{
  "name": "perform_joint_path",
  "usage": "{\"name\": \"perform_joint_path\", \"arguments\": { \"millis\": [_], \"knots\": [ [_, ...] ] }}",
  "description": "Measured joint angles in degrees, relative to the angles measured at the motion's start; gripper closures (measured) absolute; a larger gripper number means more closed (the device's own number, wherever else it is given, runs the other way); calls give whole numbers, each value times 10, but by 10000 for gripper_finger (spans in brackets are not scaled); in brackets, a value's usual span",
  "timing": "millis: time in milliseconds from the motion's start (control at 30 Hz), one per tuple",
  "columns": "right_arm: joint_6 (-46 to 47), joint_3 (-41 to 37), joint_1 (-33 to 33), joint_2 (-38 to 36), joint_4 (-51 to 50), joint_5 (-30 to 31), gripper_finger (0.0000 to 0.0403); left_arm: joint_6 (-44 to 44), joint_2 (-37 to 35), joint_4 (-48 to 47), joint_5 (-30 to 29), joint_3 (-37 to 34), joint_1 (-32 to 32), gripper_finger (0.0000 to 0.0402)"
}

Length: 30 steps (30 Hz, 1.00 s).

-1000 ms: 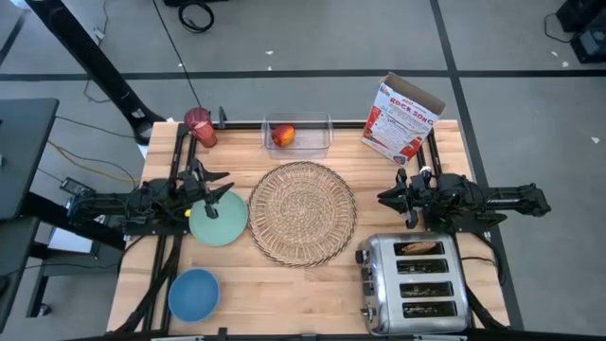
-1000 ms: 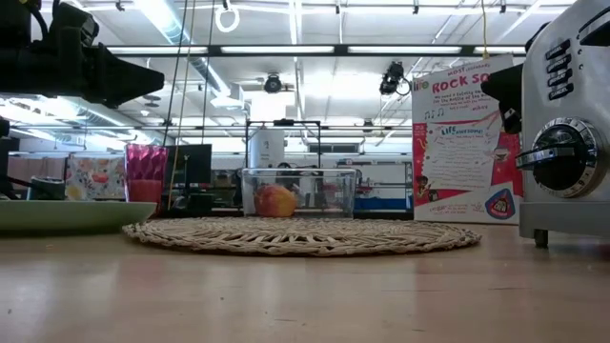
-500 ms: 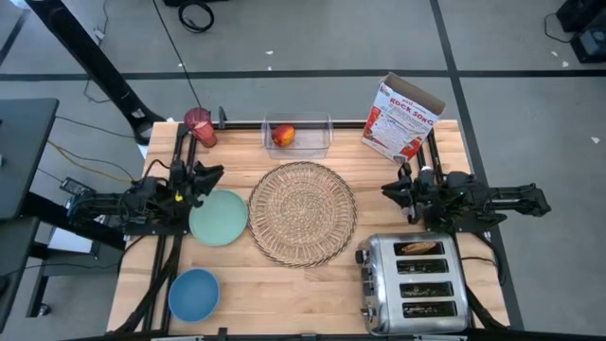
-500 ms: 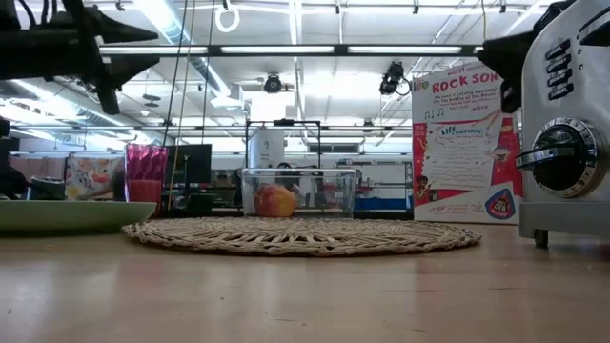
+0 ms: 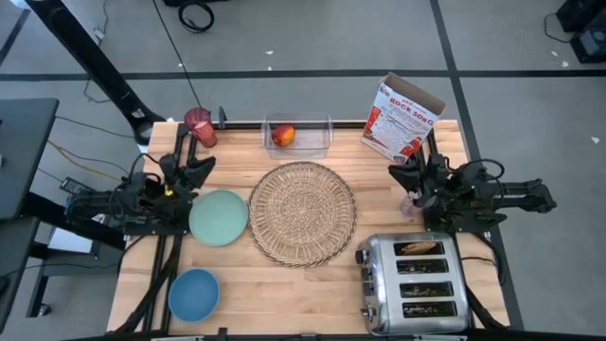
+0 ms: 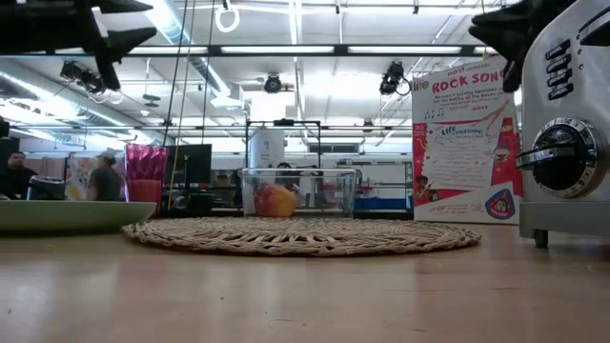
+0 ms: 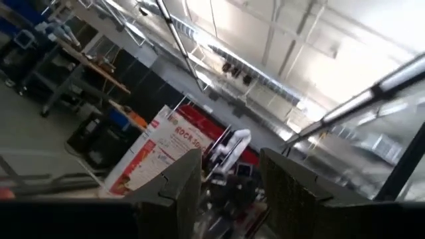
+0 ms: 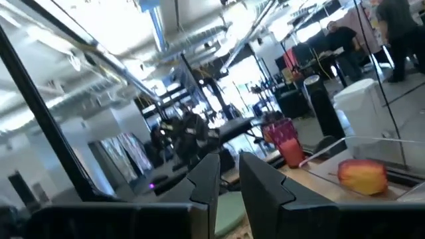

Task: Arrange a breakfast setting
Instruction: Put the blue bowl on the table mat

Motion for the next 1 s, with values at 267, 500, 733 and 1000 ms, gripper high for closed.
{"name": "perform_joint_path", "arguments": {
  "millis": [267, 500, 733, 1000],
  "knots": [
    [-72, 155, 26, 172, -51, -27, 337, 9, 124, -58, 48, 134, 0, 241],
    [-168, 310, 59, 321, -79, -24, 338, -10, 250, -271, 79, 326, -1, 249],
    [-85, 388, 70, 397, -71, -57, 338, -126, 375, -515, 181, 509, -35, 281],
    [-13, 396, 69, 431, -60, -12, 338, -362, 469, -636, 270, 575, -205, 306]
  ]
}}
